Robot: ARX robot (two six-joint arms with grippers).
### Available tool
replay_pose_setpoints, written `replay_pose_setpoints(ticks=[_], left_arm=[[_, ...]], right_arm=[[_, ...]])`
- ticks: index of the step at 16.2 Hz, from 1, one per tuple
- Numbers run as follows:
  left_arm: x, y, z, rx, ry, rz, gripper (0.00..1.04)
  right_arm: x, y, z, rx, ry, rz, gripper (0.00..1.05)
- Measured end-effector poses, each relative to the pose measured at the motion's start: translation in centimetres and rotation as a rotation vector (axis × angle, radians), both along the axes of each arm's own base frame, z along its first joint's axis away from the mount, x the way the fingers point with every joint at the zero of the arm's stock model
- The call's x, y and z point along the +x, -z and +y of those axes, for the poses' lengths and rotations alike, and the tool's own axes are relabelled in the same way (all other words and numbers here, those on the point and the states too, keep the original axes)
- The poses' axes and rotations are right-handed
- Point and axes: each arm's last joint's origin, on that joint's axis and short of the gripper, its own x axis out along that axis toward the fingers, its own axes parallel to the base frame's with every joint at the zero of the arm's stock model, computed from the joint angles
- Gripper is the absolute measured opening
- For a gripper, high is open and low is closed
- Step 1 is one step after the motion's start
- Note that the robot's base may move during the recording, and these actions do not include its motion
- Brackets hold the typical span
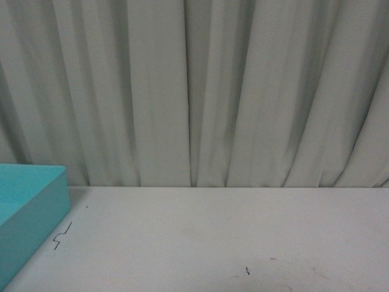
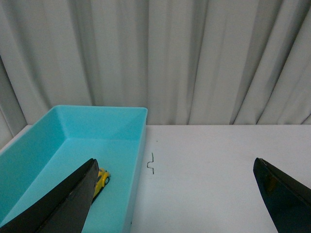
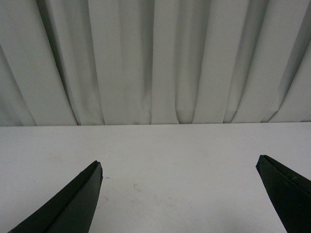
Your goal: Wind up and store yellow beetle toy
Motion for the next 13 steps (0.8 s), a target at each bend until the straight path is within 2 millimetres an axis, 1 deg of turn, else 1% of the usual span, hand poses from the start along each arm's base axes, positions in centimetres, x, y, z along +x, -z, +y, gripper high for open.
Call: replay_pose_setpoints(ticks=[13], left_arm=[[0.00,0.00,0.00,0.000,0.000,0.000,0.98]], right_arm=[[0.00,0.00,0.00,0.000,0.000,0.000,0.98]])
